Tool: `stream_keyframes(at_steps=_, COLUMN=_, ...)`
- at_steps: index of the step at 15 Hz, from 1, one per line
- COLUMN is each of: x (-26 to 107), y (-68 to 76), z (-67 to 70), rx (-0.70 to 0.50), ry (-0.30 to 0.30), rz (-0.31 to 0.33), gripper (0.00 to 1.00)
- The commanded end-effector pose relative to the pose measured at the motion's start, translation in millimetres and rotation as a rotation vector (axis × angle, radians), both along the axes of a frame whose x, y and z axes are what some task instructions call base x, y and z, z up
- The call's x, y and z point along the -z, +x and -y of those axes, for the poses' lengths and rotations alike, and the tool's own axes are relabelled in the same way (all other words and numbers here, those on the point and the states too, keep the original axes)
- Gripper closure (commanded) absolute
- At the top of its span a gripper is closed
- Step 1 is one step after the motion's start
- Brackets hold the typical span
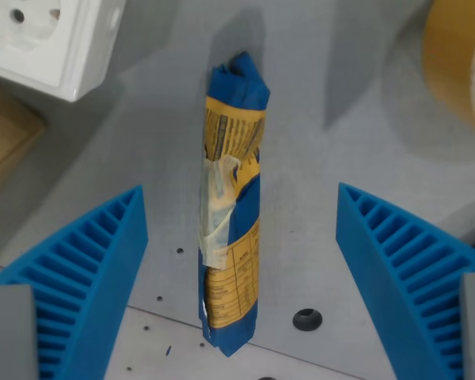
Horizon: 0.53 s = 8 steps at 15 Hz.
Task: Pick up the blue bag
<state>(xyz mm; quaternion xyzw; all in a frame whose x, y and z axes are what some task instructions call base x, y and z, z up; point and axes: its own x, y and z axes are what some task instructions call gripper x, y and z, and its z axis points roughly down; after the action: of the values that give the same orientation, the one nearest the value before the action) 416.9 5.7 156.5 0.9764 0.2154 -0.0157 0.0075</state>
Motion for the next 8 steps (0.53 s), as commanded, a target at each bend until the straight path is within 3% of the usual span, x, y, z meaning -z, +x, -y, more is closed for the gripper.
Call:
stream_keyframes(at_steps=1, x=-4.3, y=-15.7, z=1.6, rx=-0.073, ry=-0.028, rz=0.131, gripper=0.00)
stream_keyframes(at_steps=8, x=-6.9, y=-19.9, z=0.2, rx=-0.062, ry=-0.030, rz=0.134, gripper=0.00)
